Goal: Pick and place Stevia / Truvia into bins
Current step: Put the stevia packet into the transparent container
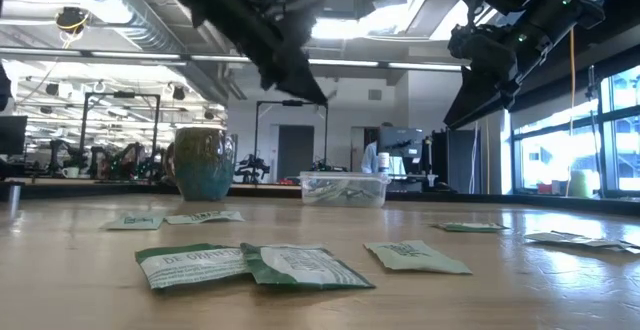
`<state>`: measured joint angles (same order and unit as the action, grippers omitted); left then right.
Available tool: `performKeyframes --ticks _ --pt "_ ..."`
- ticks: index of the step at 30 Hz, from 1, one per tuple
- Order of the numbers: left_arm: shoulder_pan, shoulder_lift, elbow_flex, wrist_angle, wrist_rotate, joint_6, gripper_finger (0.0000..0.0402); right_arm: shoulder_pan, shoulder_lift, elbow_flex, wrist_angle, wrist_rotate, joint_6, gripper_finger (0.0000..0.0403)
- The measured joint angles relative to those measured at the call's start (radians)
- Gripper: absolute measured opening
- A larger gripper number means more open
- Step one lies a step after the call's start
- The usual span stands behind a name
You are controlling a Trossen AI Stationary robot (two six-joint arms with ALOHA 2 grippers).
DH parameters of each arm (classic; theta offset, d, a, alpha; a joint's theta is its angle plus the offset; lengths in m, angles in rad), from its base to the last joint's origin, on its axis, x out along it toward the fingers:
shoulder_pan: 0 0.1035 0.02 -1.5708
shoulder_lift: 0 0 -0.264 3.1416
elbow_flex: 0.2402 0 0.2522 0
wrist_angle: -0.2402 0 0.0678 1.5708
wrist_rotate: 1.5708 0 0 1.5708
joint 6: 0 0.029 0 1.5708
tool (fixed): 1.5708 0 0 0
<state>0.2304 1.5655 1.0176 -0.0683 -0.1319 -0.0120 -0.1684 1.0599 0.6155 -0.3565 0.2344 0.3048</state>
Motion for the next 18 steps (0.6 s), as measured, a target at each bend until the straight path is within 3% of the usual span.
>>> performKeyframes --ticks 18 --pt "0.06 0.326 0.193 -0.099 0.022 0.035 0.0004 0.0 0.0 0.0 -0.007 0.0 -0.002 0.0147"
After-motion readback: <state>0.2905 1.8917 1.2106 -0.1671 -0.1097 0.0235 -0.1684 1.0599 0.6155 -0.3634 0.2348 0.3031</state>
